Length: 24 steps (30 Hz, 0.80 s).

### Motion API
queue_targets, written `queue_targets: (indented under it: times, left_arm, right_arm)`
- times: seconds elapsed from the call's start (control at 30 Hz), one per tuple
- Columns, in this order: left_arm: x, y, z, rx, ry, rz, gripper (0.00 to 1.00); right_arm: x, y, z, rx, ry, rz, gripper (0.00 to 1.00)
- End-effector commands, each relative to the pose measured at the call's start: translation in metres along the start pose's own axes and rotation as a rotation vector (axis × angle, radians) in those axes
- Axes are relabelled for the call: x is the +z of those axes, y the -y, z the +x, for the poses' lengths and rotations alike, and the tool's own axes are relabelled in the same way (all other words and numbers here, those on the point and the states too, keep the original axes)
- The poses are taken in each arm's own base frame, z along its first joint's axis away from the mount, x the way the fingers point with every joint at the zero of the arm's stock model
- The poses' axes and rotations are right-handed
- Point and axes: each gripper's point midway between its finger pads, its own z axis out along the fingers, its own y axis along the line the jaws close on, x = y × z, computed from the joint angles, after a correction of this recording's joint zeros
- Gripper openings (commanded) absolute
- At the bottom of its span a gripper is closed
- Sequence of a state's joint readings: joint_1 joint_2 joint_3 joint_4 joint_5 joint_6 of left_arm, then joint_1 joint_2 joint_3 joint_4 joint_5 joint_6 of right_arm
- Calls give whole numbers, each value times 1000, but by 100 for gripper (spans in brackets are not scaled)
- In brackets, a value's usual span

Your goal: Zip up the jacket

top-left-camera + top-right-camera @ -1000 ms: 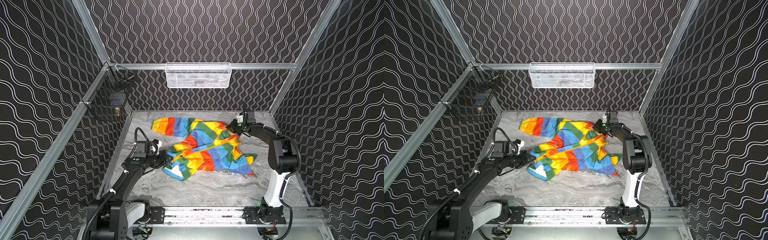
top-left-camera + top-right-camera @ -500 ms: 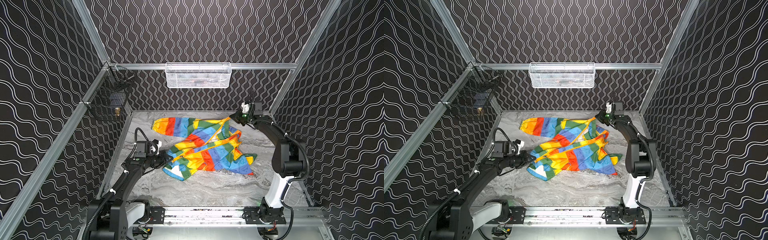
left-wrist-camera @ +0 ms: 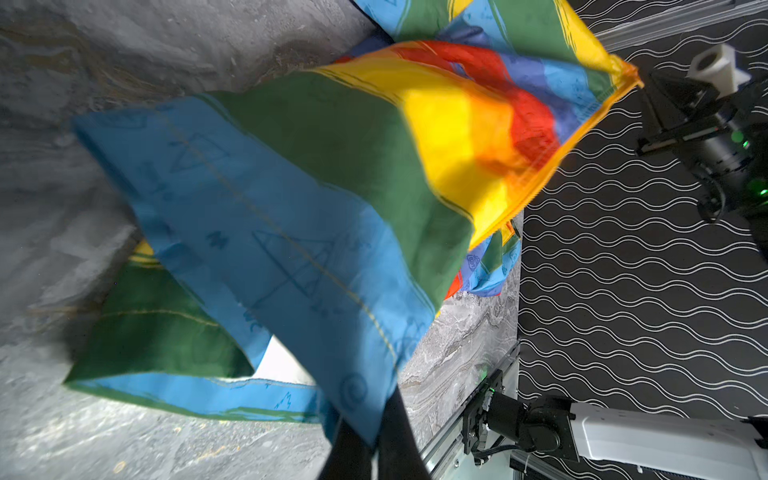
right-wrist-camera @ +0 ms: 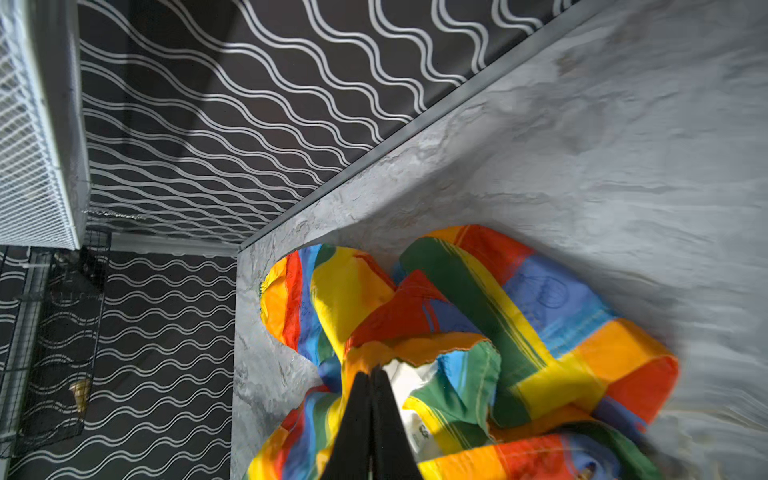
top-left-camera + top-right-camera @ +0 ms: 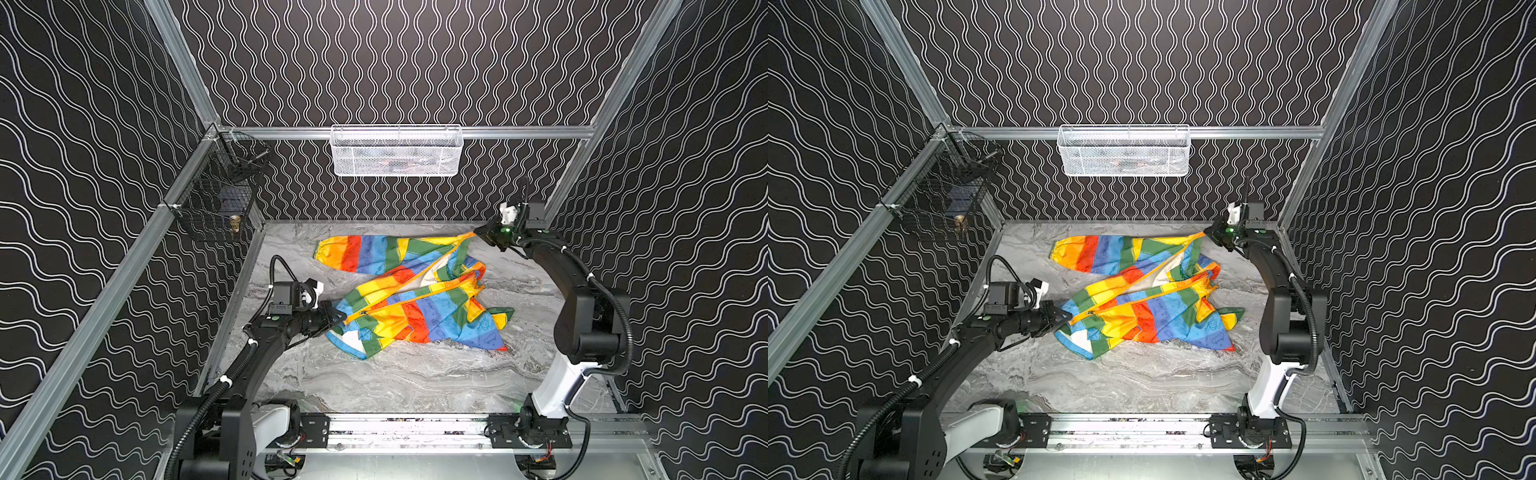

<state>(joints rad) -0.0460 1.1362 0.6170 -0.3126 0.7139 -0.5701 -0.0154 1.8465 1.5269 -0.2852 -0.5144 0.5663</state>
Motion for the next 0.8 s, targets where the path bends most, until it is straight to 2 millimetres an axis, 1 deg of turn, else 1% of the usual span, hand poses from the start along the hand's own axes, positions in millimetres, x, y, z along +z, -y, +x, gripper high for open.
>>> queue_targets:
  times: [0.0,0.13,0.2,0.37,0.5,0.63,0.77]
  left_arm:
    - [-1,4,-4,28,8,11,0]
    - [-2,9,-6,34,9,22,0]
    - [-4,11,-8,41,8,24,0]
    - [-5,16,-12,55,3,24,0]
    - [-5,16,-13,63,-6,19,0]
    - [-4,17,-14,66,-9,19,0]
    - [-4,17,-13,64,-15,21,0]
  right_arm:
    - [-6,15,0,-9,18,12,0]
    - [-2,34,12,-4,5,29,0]
    - [6,46,24,14,-17,29,0]
    - [16,71,49,44,-28,33,0]
    - [21,91,61,50,-14,68,0]
    - [24,109,66,56,-3,115,0]
    - [21,130,61,105,13,176,0]
